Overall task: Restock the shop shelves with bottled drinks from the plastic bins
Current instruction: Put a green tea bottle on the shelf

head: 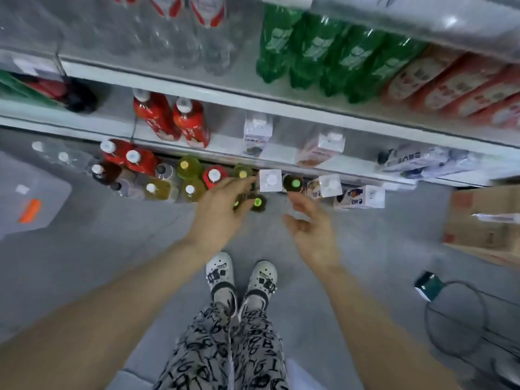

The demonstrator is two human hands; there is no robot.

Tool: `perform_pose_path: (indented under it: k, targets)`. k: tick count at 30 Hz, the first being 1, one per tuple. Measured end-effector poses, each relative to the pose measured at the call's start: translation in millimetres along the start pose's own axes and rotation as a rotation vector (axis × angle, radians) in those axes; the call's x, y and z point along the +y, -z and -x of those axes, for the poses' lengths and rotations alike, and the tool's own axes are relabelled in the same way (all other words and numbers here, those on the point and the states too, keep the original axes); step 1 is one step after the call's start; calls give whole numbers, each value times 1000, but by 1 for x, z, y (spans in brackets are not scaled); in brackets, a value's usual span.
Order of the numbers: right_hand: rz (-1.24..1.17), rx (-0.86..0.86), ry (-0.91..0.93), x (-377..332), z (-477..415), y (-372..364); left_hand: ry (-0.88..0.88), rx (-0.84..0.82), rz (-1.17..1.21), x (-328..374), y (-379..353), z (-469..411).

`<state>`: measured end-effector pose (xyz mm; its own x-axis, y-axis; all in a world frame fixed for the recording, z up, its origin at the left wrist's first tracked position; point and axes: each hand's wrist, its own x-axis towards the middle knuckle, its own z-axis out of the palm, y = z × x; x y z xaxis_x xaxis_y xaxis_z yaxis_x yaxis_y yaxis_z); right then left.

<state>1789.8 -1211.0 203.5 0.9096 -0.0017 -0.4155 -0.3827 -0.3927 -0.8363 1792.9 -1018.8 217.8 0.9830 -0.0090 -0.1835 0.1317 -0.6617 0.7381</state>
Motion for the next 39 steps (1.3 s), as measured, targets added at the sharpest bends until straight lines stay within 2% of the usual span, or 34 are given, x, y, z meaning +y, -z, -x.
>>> perform_pose_path:
  k: [6, 14, 21, 29, 39]
  targets:
    - [83, -34, -106, 109, -26, -28, 167, -71, 160, -81, -91, 13]
    - [80, -93, -196, 235, -84, -78, 286, -136, 150, -177, -196, -2]
    - [128, -134, -194, 323, -147, -105, 356, -156, 176, -252, -278, -16]
    - [219, -164, -166, 377, -207, -130, 415, -212, 164, -299, -343, -31]
    - [232, -173, -62, 402, -238, -154, 432, -210, 189, -316, -377, -48]
